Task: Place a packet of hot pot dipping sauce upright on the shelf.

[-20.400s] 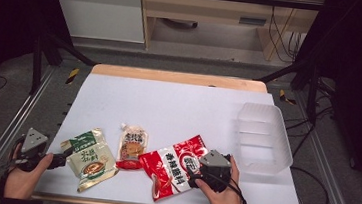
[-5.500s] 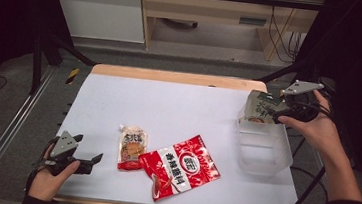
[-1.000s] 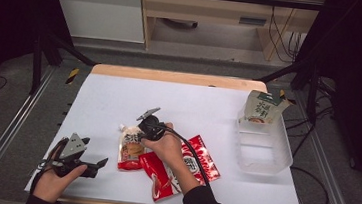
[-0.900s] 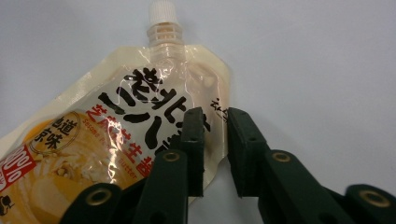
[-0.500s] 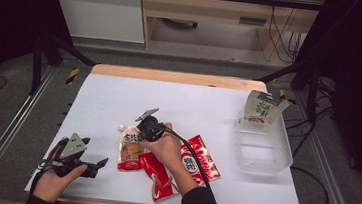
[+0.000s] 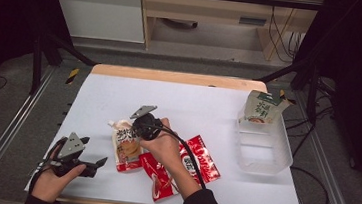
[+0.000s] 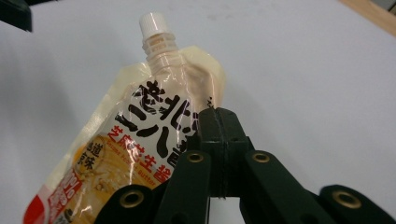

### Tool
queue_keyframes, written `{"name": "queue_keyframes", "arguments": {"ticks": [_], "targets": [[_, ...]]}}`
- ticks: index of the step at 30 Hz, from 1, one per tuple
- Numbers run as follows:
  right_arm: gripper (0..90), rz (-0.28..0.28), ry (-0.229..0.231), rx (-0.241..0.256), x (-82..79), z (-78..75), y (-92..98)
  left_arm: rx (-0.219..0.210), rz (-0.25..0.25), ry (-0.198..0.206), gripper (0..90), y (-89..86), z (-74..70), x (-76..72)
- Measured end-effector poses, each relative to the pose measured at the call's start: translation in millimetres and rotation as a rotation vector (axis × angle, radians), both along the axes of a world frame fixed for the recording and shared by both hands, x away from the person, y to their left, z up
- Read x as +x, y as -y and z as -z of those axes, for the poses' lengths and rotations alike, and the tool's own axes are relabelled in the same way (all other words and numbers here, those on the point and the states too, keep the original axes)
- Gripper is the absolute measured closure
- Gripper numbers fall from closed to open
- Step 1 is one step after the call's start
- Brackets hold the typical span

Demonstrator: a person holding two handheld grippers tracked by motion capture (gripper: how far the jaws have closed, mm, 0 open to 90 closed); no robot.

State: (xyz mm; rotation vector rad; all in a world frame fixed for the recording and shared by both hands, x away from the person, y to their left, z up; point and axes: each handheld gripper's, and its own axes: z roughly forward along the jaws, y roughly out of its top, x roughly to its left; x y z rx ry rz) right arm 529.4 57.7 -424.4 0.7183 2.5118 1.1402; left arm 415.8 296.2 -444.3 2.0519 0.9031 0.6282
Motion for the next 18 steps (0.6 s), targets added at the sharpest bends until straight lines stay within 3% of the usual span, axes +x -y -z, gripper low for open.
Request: {"name": "queue_keyframes", "arguments": {"ticks": [2,11,18], "targets": [[90.0,-0.009,0.016,0.011,-3.4,-5.5,0.0,-0.019,0.006,-0.016,6.8,-0.1,-0.5,-1.1],[90.0,-0.058,0.079,0.038,-23.5,-28.8,1.6,-0.051,-0.002,0.020,6.8,-6.5,-10.9,-3.2],[90.0,-0.093,0.122,0.059,-41.4,-39.2,4.9,-0.065,0.022,0.044,9.1,-2.3,-26.9,-3.7]]}}
